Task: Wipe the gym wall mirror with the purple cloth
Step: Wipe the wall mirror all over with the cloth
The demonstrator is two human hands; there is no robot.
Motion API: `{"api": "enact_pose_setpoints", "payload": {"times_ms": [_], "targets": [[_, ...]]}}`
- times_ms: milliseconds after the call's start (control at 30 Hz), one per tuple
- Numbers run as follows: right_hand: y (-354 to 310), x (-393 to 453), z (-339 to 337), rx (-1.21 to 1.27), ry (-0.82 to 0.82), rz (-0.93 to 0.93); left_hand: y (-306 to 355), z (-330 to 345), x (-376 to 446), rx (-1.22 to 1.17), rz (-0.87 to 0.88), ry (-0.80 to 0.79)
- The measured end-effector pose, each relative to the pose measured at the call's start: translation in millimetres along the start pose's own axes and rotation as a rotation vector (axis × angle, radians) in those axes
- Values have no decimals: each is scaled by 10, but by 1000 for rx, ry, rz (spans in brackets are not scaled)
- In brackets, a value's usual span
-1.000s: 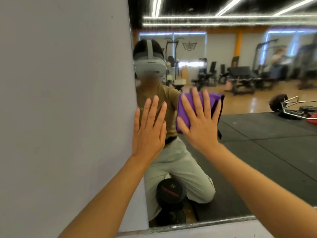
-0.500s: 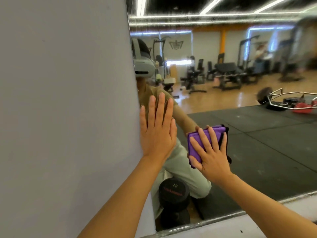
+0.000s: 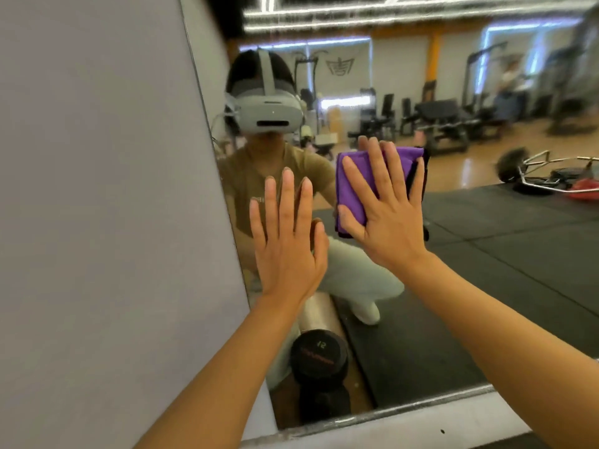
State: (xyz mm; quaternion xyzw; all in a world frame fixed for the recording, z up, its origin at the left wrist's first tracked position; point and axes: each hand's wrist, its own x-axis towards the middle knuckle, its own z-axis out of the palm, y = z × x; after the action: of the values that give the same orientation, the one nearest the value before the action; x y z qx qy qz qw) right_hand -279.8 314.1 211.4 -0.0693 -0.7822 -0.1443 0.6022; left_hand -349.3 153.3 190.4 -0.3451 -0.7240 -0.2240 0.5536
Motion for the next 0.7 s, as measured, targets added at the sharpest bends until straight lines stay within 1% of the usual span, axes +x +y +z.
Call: {"api": "enact_pose_setpoints", "payload": {"times_ms": [67, 133, 233, 333, 433, 600, 700], "targets": [[-8, -184, 39, 11, 12, -5, 64, 11, 62, -22, -22, 16], [11, -602, 95, 14, -37, -45, 134, 8, 56, -34, -60, 17], [171, -1324, 166, -1, -127, -120, 244, 62, -43, -36, -60, 0], [319, -1576, 168, 4, -169, -177, 396, 154, -47, -25, -125, 9], [401, -1368, 139, 29, -143, -199, 550, 235, -27, 7, -201, 9], [568, -387, 26, 47, 56, -23, 592, 268, -27, 45, -215, 9], [596, -113, -19, 38, 111, 28, 643, 268, 3, 48, -241, 28]]}}
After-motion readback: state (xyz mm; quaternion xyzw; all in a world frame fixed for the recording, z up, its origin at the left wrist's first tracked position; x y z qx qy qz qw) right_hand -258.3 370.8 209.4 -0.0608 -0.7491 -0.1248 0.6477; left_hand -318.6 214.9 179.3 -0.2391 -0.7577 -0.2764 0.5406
